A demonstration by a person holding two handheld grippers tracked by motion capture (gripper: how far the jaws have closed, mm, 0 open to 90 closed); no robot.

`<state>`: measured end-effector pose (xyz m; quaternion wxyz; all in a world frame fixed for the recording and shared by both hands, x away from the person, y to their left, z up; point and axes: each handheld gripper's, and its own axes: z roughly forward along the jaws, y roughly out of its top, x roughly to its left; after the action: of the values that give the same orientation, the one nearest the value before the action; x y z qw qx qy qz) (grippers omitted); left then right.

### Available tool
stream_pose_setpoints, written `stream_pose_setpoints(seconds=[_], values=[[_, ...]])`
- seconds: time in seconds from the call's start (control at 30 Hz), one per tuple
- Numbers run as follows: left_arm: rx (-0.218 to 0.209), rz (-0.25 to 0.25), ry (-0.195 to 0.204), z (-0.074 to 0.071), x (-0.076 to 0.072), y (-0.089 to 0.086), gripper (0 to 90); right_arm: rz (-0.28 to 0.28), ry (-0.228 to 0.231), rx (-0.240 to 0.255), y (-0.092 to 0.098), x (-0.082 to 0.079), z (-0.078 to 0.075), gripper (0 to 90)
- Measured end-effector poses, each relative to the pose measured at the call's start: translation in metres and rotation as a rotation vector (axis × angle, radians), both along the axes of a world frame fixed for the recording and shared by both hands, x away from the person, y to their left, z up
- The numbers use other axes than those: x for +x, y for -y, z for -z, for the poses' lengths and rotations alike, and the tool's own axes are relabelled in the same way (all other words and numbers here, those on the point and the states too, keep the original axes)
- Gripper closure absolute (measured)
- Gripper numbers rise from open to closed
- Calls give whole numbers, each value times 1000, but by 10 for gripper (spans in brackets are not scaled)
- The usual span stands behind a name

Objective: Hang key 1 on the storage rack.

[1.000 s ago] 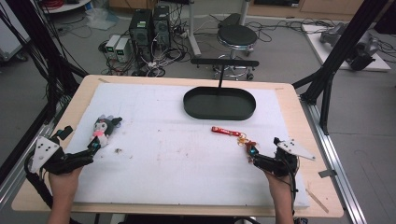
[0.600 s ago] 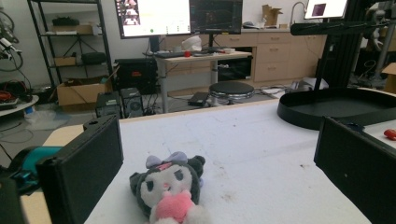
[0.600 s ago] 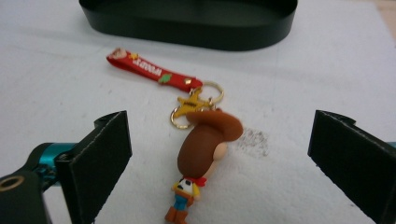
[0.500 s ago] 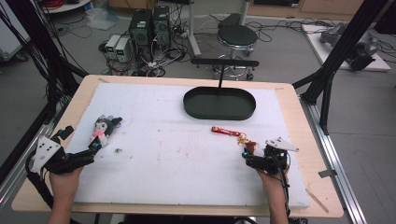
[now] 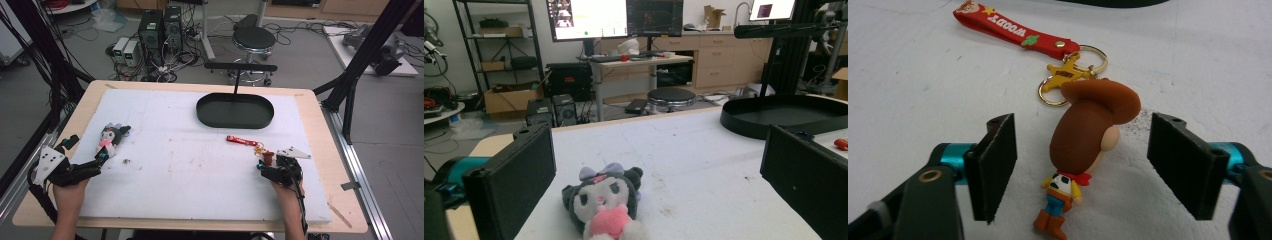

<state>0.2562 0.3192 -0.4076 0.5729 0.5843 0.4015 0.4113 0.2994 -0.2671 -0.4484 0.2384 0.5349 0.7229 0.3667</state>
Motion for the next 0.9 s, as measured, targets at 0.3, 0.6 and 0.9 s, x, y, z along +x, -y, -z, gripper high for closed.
stream_pose_setpoints(seconds=[0.3, 0.6, 0.9], values=[[0, -6, 1, 0, 0, -1, 17, -11, -25, -30, -3, 2, 1, 446], [2, -4, 0, 0, 0, 0, 17, -40, -25, -35, -5, 2, 1, 666], [6, -3, -2, 1, 0, 0, 17, -31, 75, -47, -2, -5, -9, 669]])
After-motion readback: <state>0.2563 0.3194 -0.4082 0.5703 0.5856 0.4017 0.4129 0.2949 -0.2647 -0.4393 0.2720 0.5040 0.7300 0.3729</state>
